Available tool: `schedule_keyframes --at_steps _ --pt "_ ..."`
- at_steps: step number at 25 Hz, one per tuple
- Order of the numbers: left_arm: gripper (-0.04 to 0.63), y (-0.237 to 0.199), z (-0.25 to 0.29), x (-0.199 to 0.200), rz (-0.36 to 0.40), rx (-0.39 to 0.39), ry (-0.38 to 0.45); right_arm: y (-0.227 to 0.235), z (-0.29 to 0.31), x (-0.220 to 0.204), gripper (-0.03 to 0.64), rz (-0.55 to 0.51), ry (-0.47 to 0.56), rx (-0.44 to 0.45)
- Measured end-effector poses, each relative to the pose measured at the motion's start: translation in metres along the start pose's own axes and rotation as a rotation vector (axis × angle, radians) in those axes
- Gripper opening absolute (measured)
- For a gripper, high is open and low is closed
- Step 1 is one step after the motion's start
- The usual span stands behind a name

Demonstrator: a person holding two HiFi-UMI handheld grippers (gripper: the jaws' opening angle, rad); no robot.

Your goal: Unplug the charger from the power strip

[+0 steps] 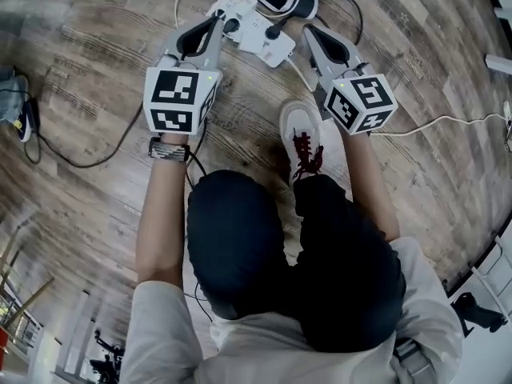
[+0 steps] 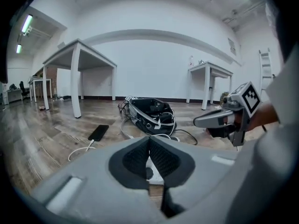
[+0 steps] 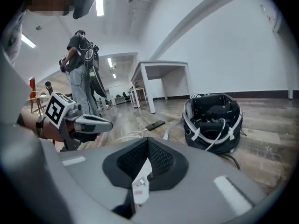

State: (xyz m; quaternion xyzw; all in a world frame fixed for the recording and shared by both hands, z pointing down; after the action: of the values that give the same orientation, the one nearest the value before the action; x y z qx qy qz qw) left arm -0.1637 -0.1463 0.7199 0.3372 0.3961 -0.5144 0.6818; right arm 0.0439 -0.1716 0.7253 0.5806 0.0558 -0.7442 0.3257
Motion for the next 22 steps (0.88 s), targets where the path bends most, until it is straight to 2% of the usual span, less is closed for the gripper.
schedule_keyframes --at_steps 6,10,16,22 --pt "0.005 -0.007 -0.017 0.059 0.024 0.019 0.074 -0.012 -0.017 0.067 0.002 -0.094 0.053 0.004" --pt "0.005 -0.012 -0.024 0.096 0.038 0.042 0.087 -0.012 -0.033 0.110 0.002 -0.120 0.066 -0.009" --pt "0.005 -0.021 -0.044 0.178 0.016 0.079 0.120 -0.005 -0.053 0.212 0.002 -0.152 0.084 0.001" --pt "0.005 -0.021 -0.072 0.272 0.066 0.079 0.127 -0.010 -0.078 0.312 0.002 -0.163 0.112 -0.027"
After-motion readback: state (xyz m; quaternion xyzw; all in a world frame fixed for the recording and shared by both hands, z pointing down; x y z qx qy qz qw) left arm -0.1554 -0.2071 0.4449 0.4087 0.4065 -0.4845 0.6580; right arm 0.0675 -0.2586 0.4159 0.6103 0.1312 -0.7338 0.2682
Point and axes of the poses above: the fingertips, and each gripper's own axes: z forward along the fingers, y to its right, x out of its top, the point moved 6 cm from there along -z, backward along the fingers, and after that the axes turned 12 degrees about x, right-handed, at the moved point
